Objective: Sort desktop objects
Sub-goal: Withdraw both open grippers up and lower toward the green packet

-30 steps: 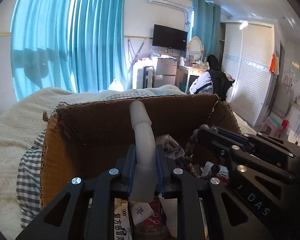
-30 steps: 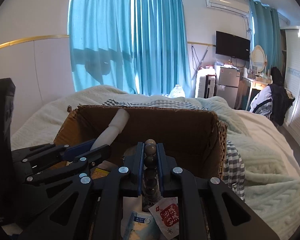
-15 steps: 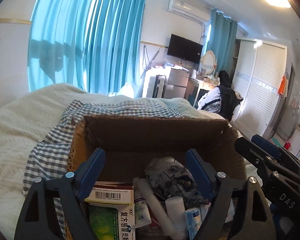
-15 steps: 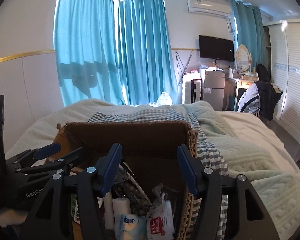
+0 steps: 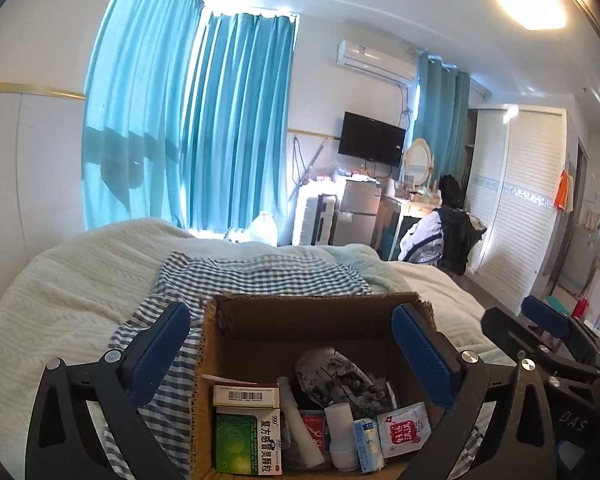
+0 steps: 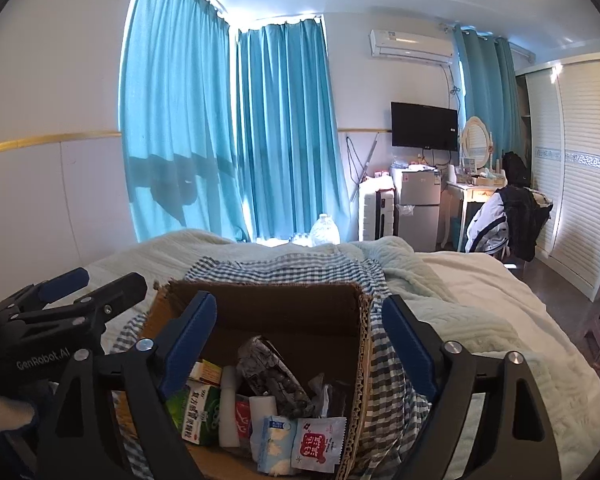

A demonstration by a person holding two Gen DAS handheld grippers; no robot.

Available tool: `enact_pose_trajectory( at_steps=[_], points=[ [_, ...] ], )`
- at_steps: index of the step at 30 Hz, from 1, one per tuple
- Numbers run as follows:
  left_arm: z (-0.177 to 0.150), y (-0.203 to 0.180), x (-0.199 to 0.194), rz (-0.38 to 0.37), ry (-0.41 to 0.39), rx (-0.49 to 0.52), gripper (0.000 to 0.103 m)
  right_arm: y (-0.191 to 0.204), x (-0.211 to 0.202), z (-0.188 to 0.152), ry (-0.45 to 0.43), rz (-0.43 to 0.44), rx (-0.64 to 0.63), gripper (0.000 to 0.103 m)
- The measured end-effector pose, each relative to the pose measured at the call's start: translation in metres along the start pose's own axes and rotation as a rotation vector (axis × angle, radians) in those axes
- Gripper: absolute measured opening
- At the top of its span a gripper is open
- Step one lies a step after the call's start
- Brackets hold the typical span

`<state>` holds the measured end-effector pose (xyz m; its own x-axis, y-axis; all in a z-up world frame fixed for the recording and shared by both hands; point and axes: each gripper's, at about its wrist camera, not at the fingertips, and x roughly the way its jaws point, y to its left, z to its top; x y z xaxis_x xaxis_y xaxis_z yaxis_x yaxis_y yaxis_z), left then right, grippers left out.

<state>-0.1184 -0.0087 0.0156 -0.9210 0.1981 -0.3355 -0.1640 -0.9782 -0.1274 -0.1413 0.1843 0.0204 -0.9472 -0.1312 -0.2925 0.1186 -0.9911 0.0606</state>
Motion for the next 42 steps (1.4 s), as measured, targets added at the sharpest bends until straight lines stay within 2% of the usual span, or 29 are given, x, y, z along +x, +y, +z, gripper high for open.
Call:
enact_pose_trajectory(
  at_steps=[5,12,19,25,34,36,42],
  points=[
    [0.006,0.003,-0.032,0.018,-0.029,0.015,0.103,0.005,-0.035,0.012,-0.042,-0.027,0.0,0.103],
    [0.013,0.006,-0.076,0.027,-0.063,0.008,0.103,0.02,-0.08,0.019,-0.073,-0.023,-0.03,0.103],
    [-0.001,-0.001,-0.106,0.062,-0.09,0.063,0.103,0.034,-0.114,0.004,-0.064,-0.008,-0.066,0.103],
    [-0.028,0.003,-0.108,0.043,-0.022,0.049,0.103,0.032,-0.124,-0.016,-0.041,-0.003,-0.049,0.103],
    [-0.085,0.014,-0.091,0.093,0.082,0.035,0.103,0.021,-0.114,-0.068,0.047,0.006,-0.042,0.102],
    [-0.098,0.014,-0.086,0.105,0.105,0.023,0.103,0.017,-0.11,-0.077,0.069,0.009,-0.034,0.101],
    [-0.137,0.014,-0.063,0.115,0.199,0.023,0.103,0.018,-0.091,-0.108,0.151,0.022,-0.056,0.086]
  ],
)
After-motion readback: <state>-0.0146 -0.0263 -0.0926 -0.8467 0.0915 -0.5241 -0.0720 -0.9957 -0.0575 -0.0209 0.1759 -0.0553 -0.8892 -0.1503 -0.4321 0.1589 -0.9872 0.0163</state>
